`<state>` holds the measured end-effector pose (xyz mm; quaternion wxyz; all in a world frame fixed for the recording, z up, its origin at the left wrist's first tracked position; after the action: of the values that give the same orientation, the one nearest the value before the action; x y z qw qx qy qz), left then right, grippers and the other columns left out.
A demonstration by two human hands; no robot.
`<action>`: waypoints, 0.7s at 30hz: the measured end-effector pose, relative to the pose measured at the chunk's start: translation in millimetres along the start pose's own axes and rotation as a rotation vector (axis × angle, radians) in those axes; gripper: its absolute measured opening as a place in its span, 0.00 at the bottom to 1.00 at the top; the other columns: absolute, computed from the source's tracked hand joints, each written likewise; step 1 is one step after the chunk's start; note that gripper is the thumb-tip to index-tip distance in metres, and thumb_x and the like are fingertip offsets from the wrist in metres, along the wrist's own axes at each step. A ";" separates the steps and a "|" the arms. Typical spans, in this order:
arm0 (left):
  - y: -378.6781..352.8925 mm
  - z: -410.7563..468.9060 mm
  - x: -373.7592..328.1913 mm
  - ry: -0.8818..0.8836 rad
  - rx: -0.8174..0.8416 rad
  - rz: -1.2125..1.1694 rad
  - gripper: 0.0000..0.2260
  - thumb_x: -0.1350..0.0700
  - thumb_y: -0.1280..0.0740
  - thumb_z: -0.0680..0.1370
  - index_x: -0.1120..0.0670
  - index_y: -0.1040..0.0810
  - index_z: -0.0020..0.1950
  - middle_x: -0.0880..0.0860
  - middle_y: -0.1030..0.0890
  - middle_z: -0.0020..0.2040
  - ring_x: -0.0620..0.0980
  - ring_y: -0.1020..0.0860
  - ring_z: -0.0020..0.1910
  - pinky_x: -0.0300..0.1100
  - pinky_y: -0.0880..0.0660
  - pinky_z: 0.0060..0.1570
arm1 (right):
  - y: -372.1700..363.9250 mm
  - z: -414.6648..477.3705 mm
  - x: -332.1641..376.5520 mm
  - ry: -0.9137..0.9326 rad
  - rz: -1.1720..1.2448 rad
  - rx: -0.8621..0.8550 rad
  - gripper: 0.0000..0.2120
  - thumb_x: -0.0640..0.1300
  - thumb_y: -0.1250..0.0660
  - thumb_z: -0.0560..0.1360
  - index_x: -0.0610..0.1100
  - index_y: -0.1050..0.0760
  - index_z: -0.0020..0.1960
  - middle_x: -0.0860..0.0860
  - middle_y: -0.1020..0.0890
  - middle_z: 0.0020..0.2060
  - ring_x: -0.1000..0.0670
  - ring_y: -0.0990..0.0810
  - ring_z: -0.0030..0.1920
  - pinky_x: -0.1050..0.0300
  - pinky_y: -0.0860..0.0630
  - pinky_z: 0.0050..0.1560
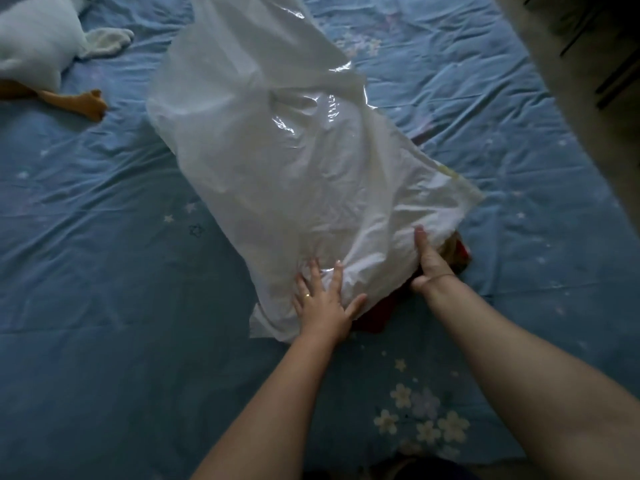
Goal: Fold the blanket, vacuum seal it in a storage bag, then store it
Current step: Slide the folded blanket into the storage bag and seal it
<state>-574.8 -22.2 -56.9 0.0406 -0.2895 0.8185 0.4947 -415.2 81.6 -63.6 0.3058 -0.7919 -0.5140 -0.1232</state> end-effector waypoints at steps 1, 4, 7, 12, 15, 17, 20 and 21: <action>-5.8 -2.5 5.7 0.017 0.015 -0.043 0.33 0.33 0.45 0.78 0.39 0.55 0.79 0.52 0.68 0.78 0.63 0.62 0.77 0.59 0.58 0.75 | -9.9 -5.6 1.7 -0.005 -0.064 0.030 0.18 0.58 0.32 0.73 0.45 0.23 0.53 0.43 0.17 0.44 0.43 0.20 0.46 0.44 0.23 0.44; -8.7 -5.7 25.3 0.047 0.051 -0.266 0.37 0.29 0.48 0.75 0.44 0.51 0.80 0.53 0.63 0.80 0.60 0.59 0.78 0.55 0.56 0.76 | -31.9 -21.1 -3.8 0.044 -0.206 0.112 0.18 0.51 0.29 0.72 0.42 0.22 0.57 0.43 0.17 0.52 0.47 0.17 0.48 0.51 0.20 0.47; 7.0 -14.7 44.7 0.103 -0.045 -0.721 0.48 0.28 0.52 0.64 0.54 0.43 0.78 0.55 0.50 0.80 0.55 0.49 0.78 0.48 0.50 0.76 | -54.4 -43.0 -16.2 0.214 -0.270 0.146 0.21 0.45 0.27 0.70 0.41 0.25 0.62 0.46 0.20 0.60 0.49 0.20 0.57 0.52 0.24 0.60; 29.9 -44.8 92.4 0.168 -0.114 -1.254 0.30 0.30 0.51 0.78 0.48 0.30 0.70 0.42 0.29 0.68 0.44 0.33 0.70 0.40 0.38 0.67 | -125.8 -94.2 -44.3 0.482 -0.560 0.273 0.20 0.40 0.26 0.70 0.47 0.27 0.60 0.56 0.23 0.55 0.56 0.25 0.59 0.70 0.28 0.57; 32.8 -60.4 130.8 0.190 -0.123 -1.385 0.33 0.25 0.51 0.72 0.40 0.29 0.70 0.44 0.27 0.70 0.44 0.31 0.70 0.48 0.39 0.73 | -167.2 -122.0 -76.2 0.534 -0.774 0.388 0.28 0.44 0.25 0.69 0.43 0.29 0.66 0.53 0.25 0.62 0.55 0.29 0.65 0.64 0.33 0.65; 42.7 -73.7 156.1 0.178 -0.123 -1.427 0.31 0.27 0.52 0.74 0.39 0.31 0.71 0.43 0.27 0.71 0.44 0.31 0.71 0.50 0.40 0.74 | -191.2 -135.7 -105.2 0.536 -0.894 0.439 0.31 0.47 0.24 0.69 0.43 0.31 0.68 0.52 0.27 0.66 0.53 0.31 0.68 0.61 0.36 0.68; 71.7 -108.7 196.3 0.185 -0.169 -1.521 0.36 0.27 0.54 0.74 0.45 0.34 0.75 0.47 0.29 0.73 0.47 0.31 0.72 0.52 0.35 0.71 | -229.0 -160.2 -151.0 0.504 -1.004 0.594 0.31 0.46 0.27 0.71 0.42 0.34 0.71 0.49 0.30 0.69 0.51 0.34 0.71 0.65 0.39 0.67; 87.1 -124.4 210.4 0.167 -0.213 -1.546 0.35 0.28 0.55 0.75 0.45 0.33 0.74 0.48 0.28 0.72 0.48 0.30 0.71 0.52 0.33 0.69 | -241.8 -168.7 -173.9 0.415 -1.039 0.683 0.29 0.44 0.29 0.74 0.40 0.34 0.71 0.46 0.31 0.70 0.48 0.35 0.71 0.65 0.39 0.65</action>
<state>-766.7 -187.2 0.4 0.2838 -0.8157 0.3331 0.3783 -686.9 -81.1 66.3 0.5337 -0.2585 -0.7701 -0.2350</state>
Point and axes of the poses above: each hand's wrist, its own z-axis towards the middle knuckle, its own y-axis out of the back of the hand, x = y × z, the point moved 6 cm from there along z, towards the middle knuckle
